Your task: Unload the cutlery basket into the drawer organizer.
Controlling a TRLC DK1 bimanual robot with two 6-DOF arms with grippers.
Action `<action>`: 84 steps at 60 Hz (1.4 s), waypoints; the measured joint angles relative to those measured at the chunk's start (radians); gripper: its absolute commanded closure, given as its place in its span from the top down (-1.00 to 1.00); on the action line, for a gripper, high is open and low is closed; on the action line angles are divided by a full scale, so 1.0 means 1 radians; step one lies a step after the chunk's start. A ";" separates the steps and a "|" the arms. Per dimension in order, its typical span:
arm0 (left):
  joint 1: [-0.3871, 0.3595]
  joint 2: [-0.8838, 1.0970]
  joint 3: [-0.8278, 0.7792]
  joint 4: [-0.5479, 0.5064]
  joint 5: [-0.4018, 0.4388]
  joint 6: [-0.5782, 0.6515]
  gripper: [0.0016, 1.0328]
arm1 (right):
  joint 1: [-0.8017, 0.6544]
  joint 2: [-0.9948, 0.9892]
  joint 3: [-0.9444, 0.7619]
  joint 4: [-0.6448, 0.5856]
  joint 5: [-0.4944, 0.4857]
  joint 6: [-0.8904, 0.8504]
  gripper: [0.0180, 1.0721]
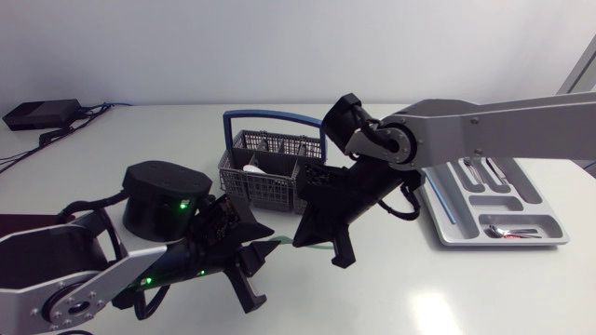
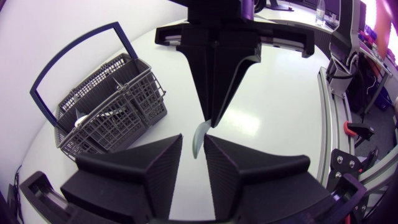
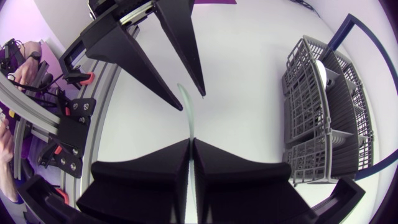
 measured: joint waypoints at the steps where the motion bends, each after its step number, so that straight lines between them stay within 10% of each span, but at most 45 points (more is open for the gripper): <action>1: 0.000 0.000 0.000 0.000 0.002 0.000 -0.64 | 0.000 0.000 0.000 0.000 0.000 0.001 -0.87; 15: 0.017 0.000 0.000 0.000 0.041 -0.001 -0.93 | 0.014 -0.002 0.005 0.011 0.000 0.004 -0.83; 35: 0.079 0.039 0.061 -0.091 0.142 -0.042 -0.93 | 0.055 -0.050 -0.030 0.135 0.073 0.049 -0.10; 58: 0.189 0.103 0.238 -0.306 0.268 -0.204 -0.93 | 0.171 -0.217 -0.303 0.478 0.431 0.049 -0.10; 84: 0.213 0.131 0.261 -0.361 0.307 -0.236 -0.94 | 0.230 -0.224 -0.340 0.610 0.564 0.045 -0.61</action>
